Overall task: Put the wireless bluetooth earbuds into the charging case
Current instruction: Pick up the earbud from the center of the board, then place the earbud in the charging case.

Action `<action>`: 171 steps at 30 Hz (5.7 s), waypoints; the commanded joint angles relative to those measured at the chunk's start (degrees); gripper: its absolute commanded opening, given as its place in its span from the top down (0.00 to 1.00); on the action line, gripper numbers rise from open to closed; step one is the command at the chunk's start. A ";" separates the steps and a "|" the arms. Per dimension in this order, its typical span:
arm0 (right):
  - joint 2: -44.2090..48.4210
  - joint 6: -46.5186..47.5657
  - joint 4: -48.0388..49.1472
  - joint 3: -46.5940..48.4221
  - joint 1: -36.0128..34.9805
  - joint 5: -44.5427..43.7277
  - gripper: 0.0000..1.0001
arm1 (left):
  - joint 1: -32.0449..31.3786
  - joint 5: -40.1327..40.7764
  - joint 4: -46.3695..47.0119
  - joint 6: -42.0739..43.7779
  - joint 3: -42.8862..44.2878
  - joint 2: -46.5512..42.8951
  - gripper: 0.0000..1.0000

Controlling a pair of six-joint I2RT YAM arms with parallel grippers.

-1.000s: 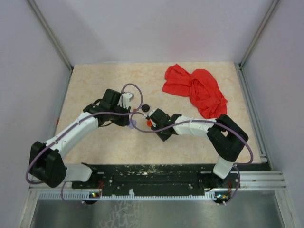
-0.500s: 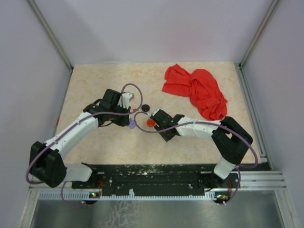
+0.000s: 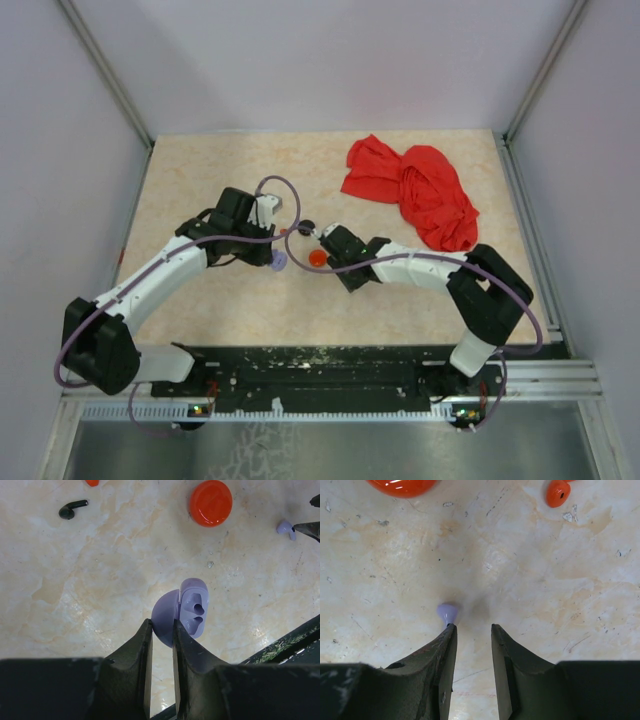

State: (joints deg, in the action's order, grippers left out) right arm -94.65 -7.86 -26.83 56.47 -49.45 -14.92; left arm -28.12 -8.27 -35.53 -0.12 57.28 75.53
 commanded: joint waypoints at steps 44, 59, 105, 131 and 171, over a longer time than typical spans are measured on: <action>-6.78 -7.65 -5.49 8.18 6.02 16.69 0.71 | 0.35 -1.78 1.16 0.66 -0.67 -0.69 1.00; -8.37 -8.11 -6.10 7.93 5.78 18.11 0.73 | 0.34 -2.09 1.17 0.73 -0.59 -0.47 1.00; 25.29 7.39 34.21 -8.02 0.99 27.10 0.85 | -0.62 -16.72 -0.89 -3.17 9.31 6.17 1.00; 18.48 15.23 39.19 -6.56 -2.73 29.42 0.86 | -5.45 -17.84 -0.75 -4.29 12.73 7.67 1.00; 13.64 20.55 27.79 -0.96 -5.98 18.69 0.83 | -5.63 -15.42 -0.54 -4.10 12.15 7.00 1.00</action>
State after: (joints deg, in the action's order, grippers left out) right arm -79.42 10.94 3.33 52.58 -54.39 6.52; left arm -33.12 -22.46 -36.45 -4.62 68.53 83.64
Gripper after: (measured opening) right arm 0.190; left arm 0.243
